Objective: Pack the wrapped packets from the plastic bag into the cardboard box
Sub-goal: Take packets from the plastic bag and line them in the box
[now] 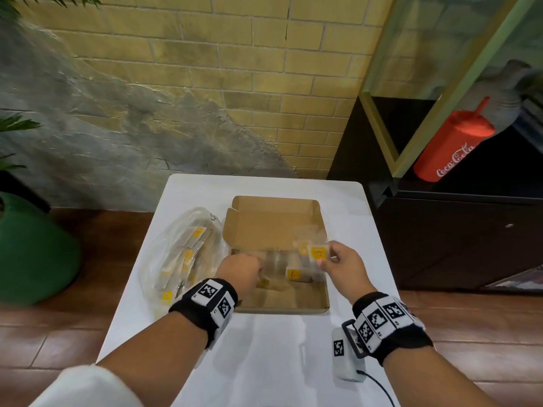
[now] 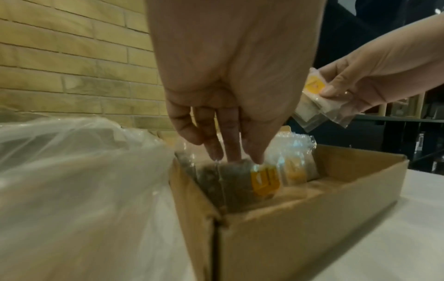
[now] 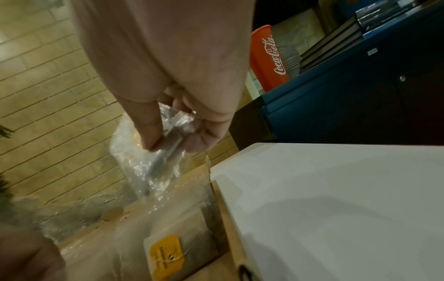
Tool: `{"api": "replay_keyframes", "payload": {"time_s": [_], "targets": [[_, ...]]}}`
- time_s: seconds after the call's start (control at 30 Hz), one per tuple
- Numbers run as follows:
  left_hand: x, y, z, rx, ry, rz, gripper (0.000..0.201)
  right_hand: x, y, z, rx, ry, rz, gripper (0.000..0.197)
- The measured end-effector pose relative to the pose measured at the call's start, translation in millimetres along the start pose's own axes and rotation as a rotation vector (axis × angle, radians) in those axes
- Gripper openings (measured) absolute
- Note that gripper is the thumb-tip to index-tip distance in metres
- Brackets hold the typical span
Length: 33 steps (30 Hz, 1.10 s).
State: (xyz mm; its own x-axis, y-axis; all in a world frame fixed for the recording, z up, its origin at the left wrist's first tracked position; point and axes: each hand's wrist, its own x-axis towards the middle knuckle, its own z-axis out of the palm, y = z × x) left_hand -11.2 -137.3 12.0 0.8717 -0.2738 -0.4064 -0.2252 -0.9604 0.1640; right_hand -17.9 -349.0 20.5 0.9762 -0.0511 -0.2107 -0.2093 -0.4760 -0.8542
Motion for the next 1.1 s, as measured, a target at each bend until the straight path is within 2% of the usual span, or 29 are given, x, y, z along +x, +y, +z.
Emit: {"api": "replay_keyframes", "payload": {"time_s": [0.07, 0.23, 0.37, 0.5, 0.53, 0.6, 0.7, 0.83, 0.93, 1.03, 1.1], "targets": [[1.9, -2.9, 2.8, 0.058, -0.02, 0.003, 0.02, -1.1, 1.8, -1.6, -0.014, -0.044, 0.005, 0.027], [4.2, -8.9, 2.4, 0.179, 0.076, 0.005, 0.018, 1.1, -0.6, -1.1, -0.15, -0.115, 0.013, 0.007], [0.8, -9.3, 6.2, 0.231, 0.144, -0.009, 0.022, 2.7, -6.9, 6.7, -0.421, -0.213, -0.079, 0.017], [-2.4, -9.8, 5.9, 0.205, 0.161, -0.027, 0.025, 4.4, -4.7, 14.8, -0.612, -0.247, -0.075, 0.017], [-3.5, -9.5, 4.6, 0.21, 0.162, -0.024, 0.027, 4.6, -2.8, 14.9, -0.607, -0.225, -0.087, 0.016], [-4.5, -9.6, 2.8, 0.223, 0.161, -0.019, 0.028, 4.5, -3.1, 12.7, -0.513, -0.184, -0.12, 0.025], [-6.7, -9.7, 1.3, 0.234, 0.152, -0.023, 0.027, 2.4, -8.2, 8.2, -0.395, -0.203, -0.153, 0.03], [-7.2, -8.7, 1.7, 0.228, 0.149, -0.03, 0.029, 7.1, 2.1, 11.9, -0.649, -0.315, -0.168, 0.035], [-7.7, -8.0, 3.6, 0.214, 0.194, -0.039, 0.034, 7.8, 8.2, 17.1, -0.816, -0.258, -0.169, 0.03], [-7.8, -8.4, 7.8, 0.137, 0.278, -0.02, 0.036, 3.7, 4.4, 21.4, -0.75, -0.198, -0.199, 0.026], [-8.0, -7.3, 11.6, 0.102, 0.232, 0.037, 0.033, -0.9, 1.8, 24.1, -0.677, -0.22, -0.186, 0.026]]}}
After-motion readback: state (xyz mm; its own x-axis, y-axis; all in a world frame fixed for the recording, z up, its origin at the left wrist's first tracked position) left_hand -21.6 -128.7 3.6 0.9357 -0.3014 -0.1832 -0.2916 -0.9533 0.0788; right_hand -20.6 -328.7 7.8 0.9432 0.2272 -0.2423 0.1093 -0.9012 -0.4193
